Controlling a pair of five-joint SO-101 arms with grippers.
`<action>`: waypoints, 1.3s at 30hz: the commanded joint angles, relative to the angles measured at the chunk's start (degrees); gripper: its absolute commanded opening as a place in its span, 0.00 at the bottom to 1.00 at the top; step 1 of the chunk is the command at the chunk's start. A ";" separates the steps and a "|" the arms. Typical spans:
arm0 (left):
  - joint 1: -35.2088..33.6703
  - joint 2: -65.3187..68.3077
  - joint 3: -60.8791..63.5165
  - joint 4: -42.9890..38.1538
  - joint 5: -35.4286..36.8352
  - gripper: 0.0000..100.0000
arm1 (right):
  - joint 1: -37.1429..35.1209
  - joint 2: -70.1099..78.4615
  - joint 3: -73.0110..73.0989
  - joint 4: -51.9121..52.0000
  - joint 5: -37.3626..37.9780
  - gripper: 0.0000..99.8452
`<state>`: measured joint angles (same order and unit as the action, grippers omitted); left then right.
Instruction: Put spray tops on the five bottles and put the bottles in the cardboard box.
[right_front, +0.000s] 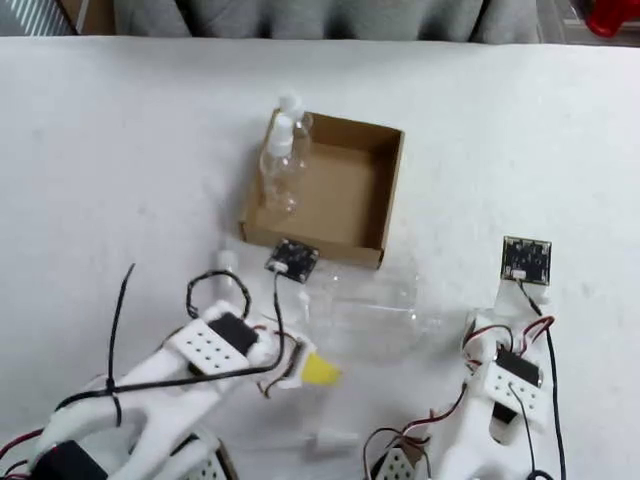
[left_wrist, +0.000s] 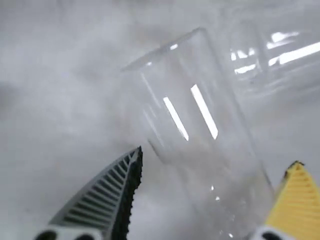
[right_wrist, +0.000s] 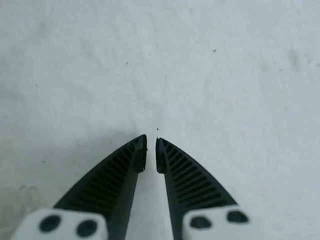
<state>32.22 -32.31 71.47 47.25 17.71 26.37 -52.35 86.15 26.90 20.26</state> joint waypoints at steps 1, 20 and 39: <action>-2.51 0.22 -3.96 -1.49 0.62 0.40 | -0.66 -0.66 -0.26 -0.92 0.09 0.02; -2.68 0.22 -1.76 -5.45 0.09 0.02 | -0.66 -0.66 -0.26 -0.92 0.09 0.02; -20.09 -17.98 -7.30 10.73 -7.21 0.02 | -0.57 -0.66 -0.26 -0.92 0.09 0.02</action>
<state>20.70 -43.12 67.87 57.45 11.21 26.37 -52.35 86.15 26.90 20.26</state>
